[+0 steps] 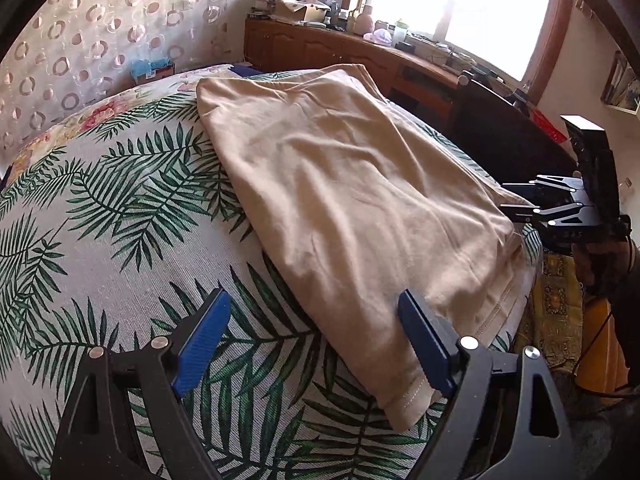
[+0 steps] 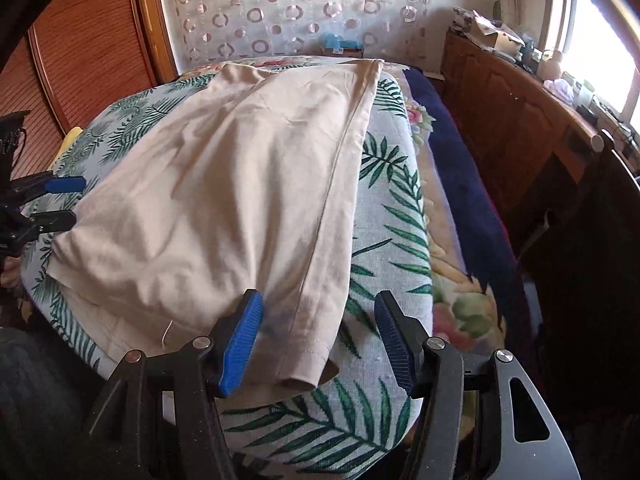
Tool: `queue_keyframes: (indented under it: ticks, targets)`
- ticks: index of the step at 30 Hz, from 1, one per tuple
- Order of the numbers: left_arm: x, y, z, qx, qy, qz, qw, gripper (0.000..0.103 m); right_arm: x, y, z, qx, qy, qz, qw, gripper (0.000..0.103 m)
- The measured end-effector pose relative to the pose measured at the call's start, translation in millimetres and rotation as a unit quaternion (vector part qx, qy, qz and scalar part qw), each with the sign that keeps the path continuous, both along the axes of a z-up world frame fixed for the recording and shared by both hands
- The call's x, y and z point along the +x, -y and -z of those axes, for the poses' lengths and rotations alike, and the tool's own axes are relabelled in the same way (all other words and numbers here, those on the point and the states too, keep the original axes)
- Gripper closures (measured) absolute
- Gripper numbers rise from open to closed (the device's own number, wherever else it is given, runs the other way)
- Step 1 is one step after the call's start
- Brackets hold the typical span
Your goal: Fold small clothes
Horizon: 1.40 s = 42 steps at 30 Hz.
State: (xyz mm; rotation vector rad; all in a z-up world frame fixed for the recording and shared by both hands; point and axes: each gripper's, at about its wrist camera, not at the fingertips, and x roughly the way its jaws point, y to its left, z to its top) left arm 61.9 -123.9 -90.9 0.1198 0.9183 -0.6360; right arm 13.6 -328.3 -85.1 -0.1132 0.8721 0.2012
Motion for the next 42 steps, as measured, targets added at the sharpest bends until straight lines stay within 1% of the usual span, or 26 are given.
queue_keyframes:
  ticks: [3, 7, 8, 12, 14, 16, 17, 18, 20, 21, 22, 24, 27, 30, 34, 36, 39, 41, 42]
  targets:
    - [-1.7, 0.7, 2.8, 0.0, -0.006, 0.001, 1.0, 0.017, -4.8, -0.3, 1.6, 0.008, -0.004, -0.011, 1.0, 0.043]
    - [-4.7, 1.0, 7.5, -0.006, -0.019, 0.004, 0.9998, 0.017, -8.1, -5.5, 4.9, 0.004, -0.012, -0.019, 1.0, 0.043]
    - [-5.5, 0.6, 7.5, -0.007, -0.016, 0.002, 0.9998, 0.017, -8.5, -8.0, 4.9, -0.002, -0.015, -0.023, 1.0, 0.046]
    - [-5.4, 1.5, 7.1, -0.002, -0.017, 0.001, 0.9999, 0.017, -9.2, -16.3, 4.1, -0.009, -0.021, -0.04, 0.999, 0.062]
    - [-6.9, 1.1, 7.4, -0.001, -0.015, 0.0, 0.9999, 0.018, -11.1, -19.7, 3.7, 0.001, -0.024, -0.053, 0.998, 0.084]
    - [-7.3, -0.1, 6.5, -0.006, -0.018, 0.003, 0.9998, 0.025, -12.5, -23.4, 4.1, 0.011, -0.026, -0.062, 0.998, 0.094]
    - [-6.8, -0.7, 5.6, -0.011, -0.023, 0.007, 0.9996, 0.037, -12.9, -24.5, 4.1, 0.011, -0.023, -0.061, 0.998, 0.095]
    - [-5.6, -1.3, 4.3, -0.022, -0.033, 0.015, 0.9991, 0.055, -13.2, -24.4, 3.5, 0.015, -0.019, -0.06, 0.998, 0.095]
    - [-3.0, -1.3, 2.5, -0.036, -0.049, 0.027, 0.9978, 0.071, -13.8, -22.2, -2.0, 0.042, -0.006, -0.057, 0.997, 0.096]
    - [-2.3, -0.6, 1.7, -0.037, -0.053, 0.032, 0.9974, 0.077, -15.0, -19.2, -5.9, 0.049, 0.001, -0.056, 0.997, 0.096]
    - [-2.9, 0.5, 0.8, -0.038, -0.054, 0.036, 0.9972, 0.079, -16.2, -17.8, -10.7, 0.051, 0.01, -0.055, 0.997, 0.096]
    - [-2.6, 1.8, -1.1, -0.043, -0.06, 0.045, 0.9963, 0.088, -18.3, -16.8, -19.5, 0.058, 0.024, -0.053, 0.997, 0.096]
    - [-0.9, -0.7, -11.2, -0.066, -0.055, 0.047, 0.9952, 0.092, -20.3, -13.3, -31.6, 0.071, 0.047, -0.05, 0.995, 0.096]
    - [4.8, -4.8, -34.5, -0.08, -0.026, 0.034, 0.9959, 0.092, -19.9, -12.4, -43.7, 0.078, 0.067, -0.051, 0.993, 0.096]
    - [24.8, -5.4, -68.6, -0.093, 0.012, 0.021, 0.9954, 0.092, -11.9, -11.0, -62.1, 0.08, 0.102, -0.054, 0.99, 0.096]
    - [41.4, -3.8, -81.3, -0.091, 0.028, 0.017, 0.9953, 0.092, -2.4, -10.3, -70.3, 0.08, 0.119, -0.054, 0.988, 0.096]
    - [76.9, -3.2, -96.2, -0.086, 0.048, 0.002, 0.9951, 0.092, 21.3, -9.4, -81.1, 0.08, 0.144, -0.046, 0.985, 0.096]
    - [98.4, -4.5, -100.0, -0.079, 0.058, -0.011, 0.9951, 0.092, 40.5, -9.2, -85.4, 0.075, 0.159, -0.039, 0.984, 0.096]
    - [109.7, -4.9, -99.8, -0.079, 0.057, -0.015, 0.9952, 0.092, 52.9, -9.5, -86.6, 0.071, 0.165, -0.034, 0.983, 0.096]
